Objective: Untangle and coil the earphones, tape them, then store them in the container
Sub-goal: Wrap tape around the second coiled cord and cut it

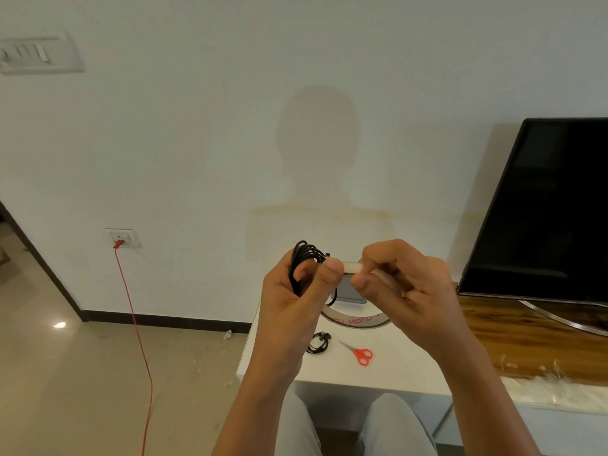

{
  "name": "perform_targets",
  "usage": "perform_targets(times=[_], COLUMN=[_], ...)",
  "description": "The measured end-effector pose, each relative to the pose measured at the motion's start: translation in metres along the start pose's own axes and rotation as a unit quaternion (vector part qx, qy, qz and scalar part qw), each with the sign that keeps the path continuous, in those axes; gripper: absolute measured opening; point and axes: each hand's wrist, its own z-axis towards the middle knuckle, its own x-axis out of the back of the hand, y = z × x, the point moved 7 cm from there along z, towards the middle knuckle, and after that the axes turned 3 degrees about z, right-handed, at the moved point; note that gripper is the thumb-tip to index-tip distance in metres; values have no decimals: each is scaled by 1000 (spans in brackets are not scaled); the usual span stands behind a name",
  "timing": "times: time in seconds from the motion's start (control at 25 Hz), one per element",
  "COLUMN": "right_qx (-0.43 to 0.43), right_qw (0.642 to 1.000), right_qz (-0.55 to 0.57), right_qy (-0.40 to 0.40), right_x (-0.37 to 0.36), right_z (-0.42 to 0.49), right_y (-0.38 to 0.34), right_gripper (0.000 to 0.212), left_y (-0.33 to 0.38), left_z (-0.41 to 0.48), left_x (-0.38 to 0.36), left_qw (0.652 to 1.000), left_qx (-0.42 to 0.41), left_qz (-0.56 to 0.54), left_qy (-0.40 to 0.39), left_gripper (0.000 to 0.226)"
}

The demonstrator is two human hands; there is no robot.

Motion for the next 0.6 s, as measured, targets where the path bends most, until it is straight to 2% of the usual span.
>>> perform_targets(times=[0.12, 0.2, 0.36, 0.6], right_qx=[13, 18, -15, 10], right_qw=[1000, 999, 997, 999], right_qz=[-27, -27, 68, 44], right_qy=[-1, 6, 18, 2], right_x=[1, 1, 2, 3], right_z=[2, 0, -4, -4], right_y=[1, 1, 4, 0], right_gripper=[23, 24, 17, 14], left_y=[-1, -2, -2, -3], left_z=[-1, 0, -2, -2], left_x=[-1, -1, -2, -3], left_qw=[1000, 1000, 1000, 999], left_qx=[2, 0, 11, 31], left_qz=[-7, -14, -19, -19], left_qy=[-4, -2, -2, -19], left_gripper=[43, 44, 36, 26])
